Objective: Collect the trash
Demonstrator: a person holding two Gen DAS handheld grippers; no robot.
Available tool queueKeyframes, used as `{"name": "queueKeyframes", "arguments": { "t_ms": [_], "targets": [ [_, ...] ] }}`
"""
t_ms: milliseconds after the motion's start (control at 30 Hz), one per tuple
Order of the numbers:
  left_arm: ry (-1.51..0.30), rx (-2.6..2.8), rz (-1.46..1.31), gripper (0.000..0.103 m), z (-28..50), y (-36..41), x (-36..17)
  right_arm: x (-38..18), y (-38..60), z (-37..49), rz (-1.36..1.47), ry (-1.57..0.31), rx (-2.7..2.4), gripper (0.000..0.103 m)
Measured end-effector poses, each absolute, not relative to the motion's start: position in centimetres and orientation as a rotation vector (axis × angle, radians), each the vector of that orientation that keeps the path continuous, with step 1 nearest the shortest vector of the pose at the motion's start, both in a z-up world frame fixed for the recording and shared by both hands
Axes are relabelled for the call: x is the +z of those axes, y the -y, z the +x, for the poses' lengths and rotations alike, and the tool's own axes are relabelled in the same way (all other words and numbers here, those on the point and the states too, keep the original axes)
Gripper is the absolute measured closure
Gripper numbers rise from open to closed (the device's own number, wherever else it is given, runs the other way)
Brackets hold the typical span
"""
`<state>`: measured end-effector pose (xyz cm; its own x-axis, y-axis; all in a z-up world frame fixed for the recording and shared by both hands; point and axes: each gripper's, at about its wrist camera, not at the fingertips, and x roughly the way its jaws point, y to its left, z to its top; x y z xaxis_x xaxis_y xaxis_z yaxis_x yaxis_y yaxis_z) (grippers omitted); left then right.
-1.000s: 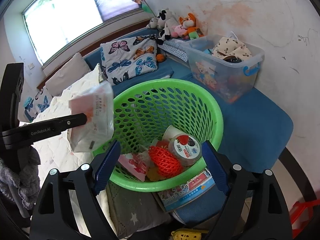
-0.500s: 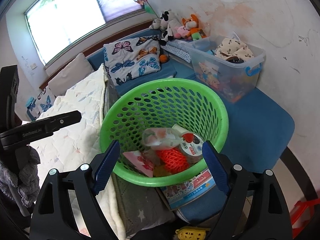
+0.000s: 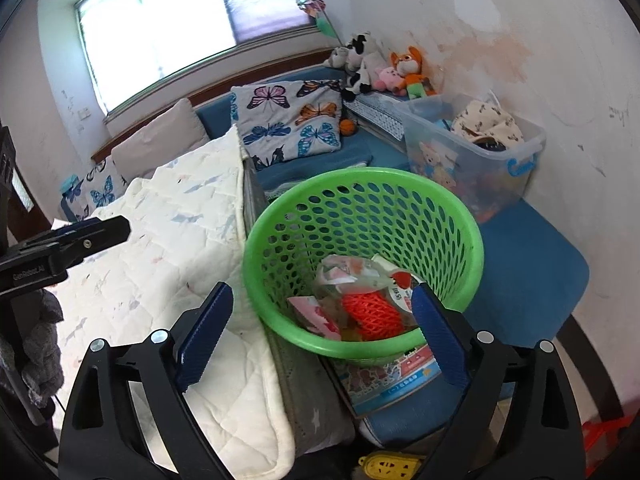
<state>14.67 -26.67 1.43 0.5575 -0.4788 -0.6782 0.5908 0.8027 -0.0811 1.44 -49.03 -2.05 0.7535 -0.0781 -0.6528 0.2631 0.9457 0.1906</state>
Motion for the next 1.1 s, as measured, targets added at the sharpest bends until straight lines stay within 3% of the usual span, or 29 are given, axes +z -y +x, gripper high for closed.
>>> {"name": "queueKeyframes", "arguments": {
  "t_ms": [400, 1100],
  "targets": [
    [-0.709, -0.561, 0.134, 0.007, 13.1, 21.0, 2.2, -1.2, 45.4, 1.2, 0.203, -0.692, -0.166, 0.005],
    [-0.653, -0.379, 0.119, 0.007, 11.1, 11.2, 2.2, -0.2, 39.8, 0.9, 0.109, -0.664, -0.149, 0.004]
  ]
}}
